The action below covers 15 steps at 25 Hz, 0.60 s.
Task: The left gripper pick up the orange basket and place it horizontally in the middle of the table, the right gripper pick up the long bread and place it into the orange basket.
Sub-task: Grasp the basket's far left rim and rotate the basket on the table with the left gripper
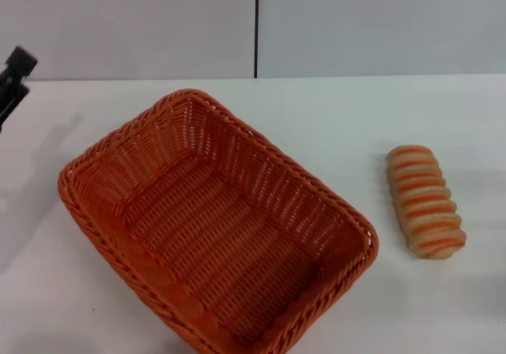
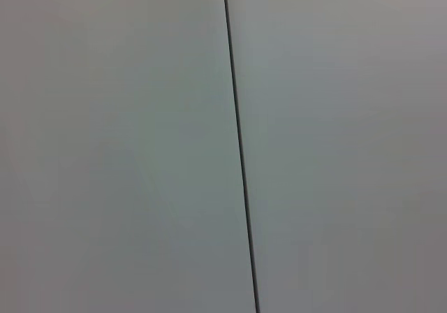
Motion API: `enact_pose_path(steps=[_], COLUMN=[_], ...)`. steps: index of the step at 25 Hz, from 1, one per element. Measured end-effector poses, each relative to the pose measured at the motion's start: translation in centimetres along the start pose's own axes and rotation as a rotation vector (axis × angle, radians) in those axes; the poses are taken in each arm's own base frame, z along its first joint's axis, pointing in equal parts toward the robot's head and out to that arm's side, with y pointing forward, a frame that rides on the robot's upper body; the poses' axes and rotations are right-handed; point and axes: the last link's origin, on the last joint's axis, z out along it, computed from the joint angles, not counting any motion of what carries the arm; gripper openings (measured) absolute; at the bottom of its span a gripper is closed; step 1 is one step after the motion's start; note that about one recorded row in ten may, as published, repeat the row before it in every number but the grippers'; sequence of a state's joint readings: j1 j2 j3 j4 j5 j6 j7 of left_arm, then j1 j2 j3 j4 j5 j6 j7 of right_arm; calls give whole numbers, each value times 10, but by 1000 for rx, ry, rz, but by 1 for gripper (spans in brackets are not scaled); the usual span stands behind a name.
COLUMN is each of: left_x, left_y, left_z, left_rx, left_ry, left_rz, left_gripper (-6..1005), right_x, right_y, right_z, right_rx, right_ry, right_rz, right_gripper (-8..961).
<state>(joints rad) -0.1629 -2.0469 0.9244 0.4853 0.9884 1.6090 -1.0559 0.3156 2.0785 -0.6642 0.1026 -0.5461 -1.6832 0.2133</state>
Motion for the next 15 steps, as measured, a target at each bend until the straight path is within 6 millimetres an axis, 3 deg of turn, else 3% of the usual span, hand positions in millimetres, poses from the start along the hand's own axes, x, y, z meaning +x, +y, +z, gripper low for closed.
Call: enact_pose_path(steps=[4,6,13,15], left_x=[14,36,71,75], left_y=[-5,-5,7,8], left_z=[18,42,82,86], left_rx=[-56,-113,-148,-146], left_ry=[-117,-269,-584,-618], left_rz=[-3,40,223,245], left_gripper=[813,813,814,814], right_x=[1,1,1,1], right_y=[0,0,-2,-2], right_z=[0,0,-3,-4], right_rx=[1,1,7,9], right_ry=[4,7,12,9], right_rz=[0,0,-2,-2], right_gripper=[637,637,637,637])
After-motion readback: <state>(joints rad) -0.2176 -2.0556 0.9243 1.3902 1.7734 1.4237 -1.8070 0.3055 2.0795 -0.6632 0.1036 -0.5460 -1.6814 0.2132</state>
